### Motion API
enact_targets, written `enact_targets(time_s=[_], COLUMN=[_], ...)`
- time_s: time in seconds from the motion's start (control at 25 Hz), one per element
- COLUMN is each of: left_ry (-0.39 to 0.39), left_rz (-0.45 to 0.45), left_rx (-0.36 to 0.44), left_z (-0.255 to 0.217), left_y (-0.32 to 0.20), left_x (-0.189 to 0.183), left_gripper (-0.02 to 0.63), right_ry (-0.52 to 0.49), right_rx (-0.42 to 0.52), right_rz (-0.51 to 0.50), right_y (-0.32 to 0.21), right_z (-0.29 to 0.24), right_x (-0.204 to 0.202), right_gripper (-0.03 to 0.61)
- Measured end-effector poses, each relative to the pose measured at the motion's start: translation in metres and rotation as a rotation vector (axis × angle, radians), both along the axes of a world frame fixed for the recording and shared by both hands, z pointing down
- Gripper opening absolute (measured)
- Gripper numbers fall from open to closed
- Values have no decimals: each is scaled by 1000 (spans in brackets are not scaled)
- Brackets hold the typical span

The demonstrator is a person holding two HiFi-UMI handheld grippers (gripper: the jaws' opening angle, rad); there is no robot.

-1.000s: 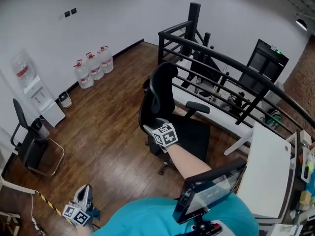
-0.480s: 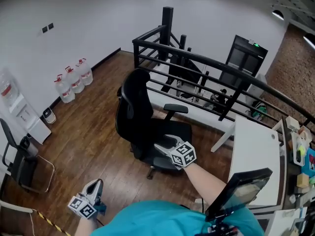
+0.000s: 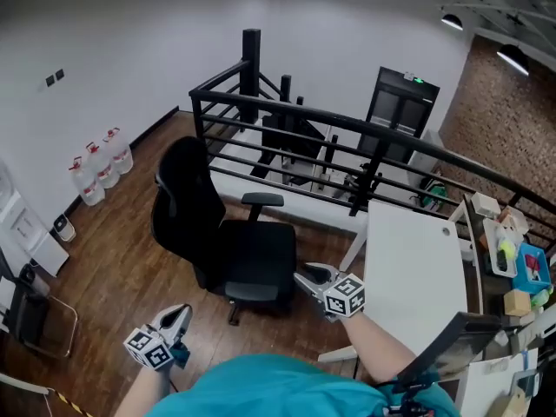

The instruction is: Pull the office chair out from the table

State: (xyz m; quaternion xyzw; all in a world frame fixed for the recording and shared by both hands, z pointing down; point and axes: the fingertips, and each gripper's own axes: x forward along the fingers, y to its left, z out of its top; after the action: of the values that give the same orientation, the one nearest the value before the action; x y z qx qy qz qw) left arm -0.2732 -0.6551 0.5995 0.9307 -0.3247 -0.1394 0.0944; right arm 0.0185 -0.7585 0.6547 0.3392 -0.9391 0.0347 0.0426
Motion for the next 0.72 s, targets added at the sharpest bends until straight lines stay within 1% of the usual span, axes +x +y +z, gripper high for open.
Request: enact_targets(time_s=[0.08, 0.16, 0.32, 0.44, 0.56, 0.72], left_ry=[6, 14, 5, 0, -14, -29], left_rz=[35, 51, 39, 67, 102, 134], left_rx=[19, 25, -22, -34, -33, -24], left_z=[-2, 1, 23, 34, 40, 37], left_y=[10, 22, 43, 62, 83, 107], left_x=[46, 86, 154, 201, 234, 256], left_gripper=[20, 20, 20, 20, 20, 20], right_ry=[-13, -20, -27, -38, -32, -37], right_rx=[2, 5, 24, 29, 27, 27], right_rz=[-14, -23, -33, -40, -44, -27], right_y=[23, 48, 93, 124, 152, 187], right_z=[0, 1, -4, -4, 3, 9], right_x=[39, 74, 137, 173, 196, 215], right_gripper=[118, 82, 42, 0, 0, 0])
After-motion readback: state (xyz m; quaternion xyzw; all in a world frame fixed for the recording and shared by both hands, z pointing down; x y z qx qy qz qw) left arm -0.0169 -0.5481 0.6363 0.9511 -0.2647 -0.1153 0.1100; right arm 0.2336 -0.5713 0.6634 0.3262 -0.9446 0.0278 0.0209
